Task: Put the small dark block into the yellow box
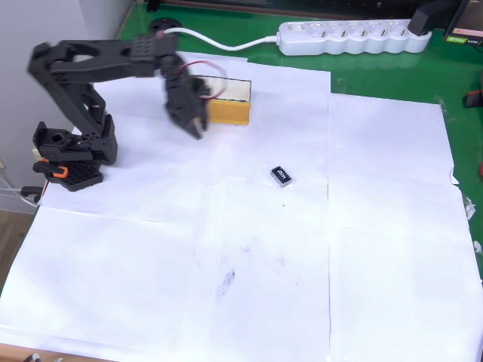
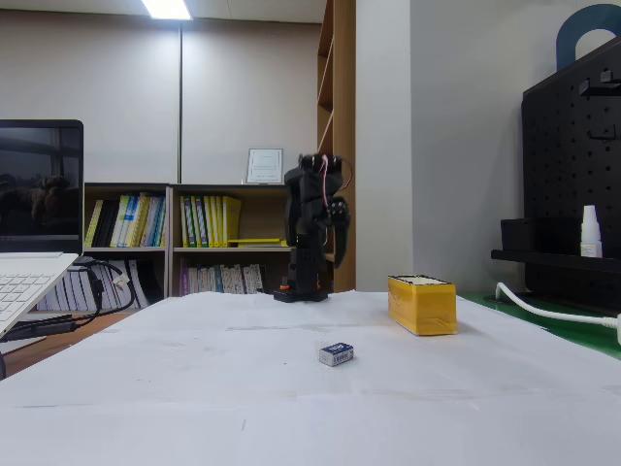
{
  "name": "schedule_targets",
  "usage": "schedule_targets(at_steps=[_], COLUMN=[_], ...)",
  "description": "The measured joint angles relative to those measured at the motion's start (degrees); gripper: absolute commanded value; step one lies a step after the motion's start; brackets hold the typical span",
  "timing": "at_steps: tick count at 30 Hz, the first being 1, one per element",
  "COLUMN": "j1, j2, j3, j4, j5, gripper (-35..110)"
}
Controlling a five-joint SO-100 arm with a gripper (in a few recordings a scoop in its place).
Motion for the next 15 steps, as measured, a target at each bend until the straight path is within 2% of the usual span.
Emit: schedule_targets(at_steps=[6, 8, 15], j1=[0.79, 1.41, 4.22], j2=[12.3, 16.08, 28.21], j3=[13.36, 16.52, 27.77], j4=[0.0, -0.88, -3.96], j5=[4.66, 5.89, 8.53], gripper=[15, 28, 28])
